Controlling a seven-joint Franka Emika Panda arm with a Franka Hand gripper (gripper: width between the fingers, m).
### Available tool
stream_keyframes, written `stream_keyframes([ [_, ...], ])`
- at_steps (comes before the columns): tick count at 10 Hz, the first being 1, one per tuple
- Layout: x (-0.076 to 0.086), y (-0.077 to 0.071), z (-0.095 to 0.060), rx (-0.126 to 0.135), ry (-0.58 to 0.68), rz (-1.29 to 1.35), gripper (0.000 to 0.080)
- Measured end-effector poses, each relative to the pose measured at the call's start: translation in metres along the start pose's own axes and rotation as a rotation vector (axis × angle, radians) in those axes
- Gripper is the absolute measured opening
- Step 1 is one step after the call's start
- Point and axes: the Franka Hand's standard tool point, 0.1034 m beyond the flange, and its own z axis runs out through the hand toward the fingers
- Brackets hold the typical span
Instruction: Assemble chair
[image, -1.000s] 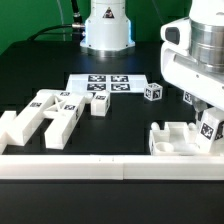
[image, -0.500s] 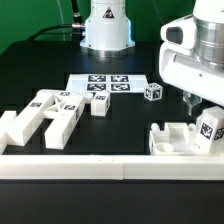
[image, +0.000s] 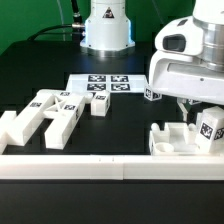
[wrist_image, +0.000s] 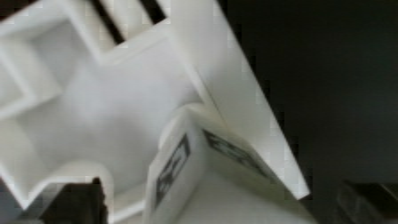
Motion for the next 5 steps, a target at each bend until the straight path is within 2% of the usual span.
stream_keyframes([
  [2, 0.0008, -0.0061, -0.0044, -0.021, 0.029, -0.248, 0.0649],
  [5, 0.003, -0.004, -0.0048, -0.042, 0.034, -0.566, 0.0649],
])
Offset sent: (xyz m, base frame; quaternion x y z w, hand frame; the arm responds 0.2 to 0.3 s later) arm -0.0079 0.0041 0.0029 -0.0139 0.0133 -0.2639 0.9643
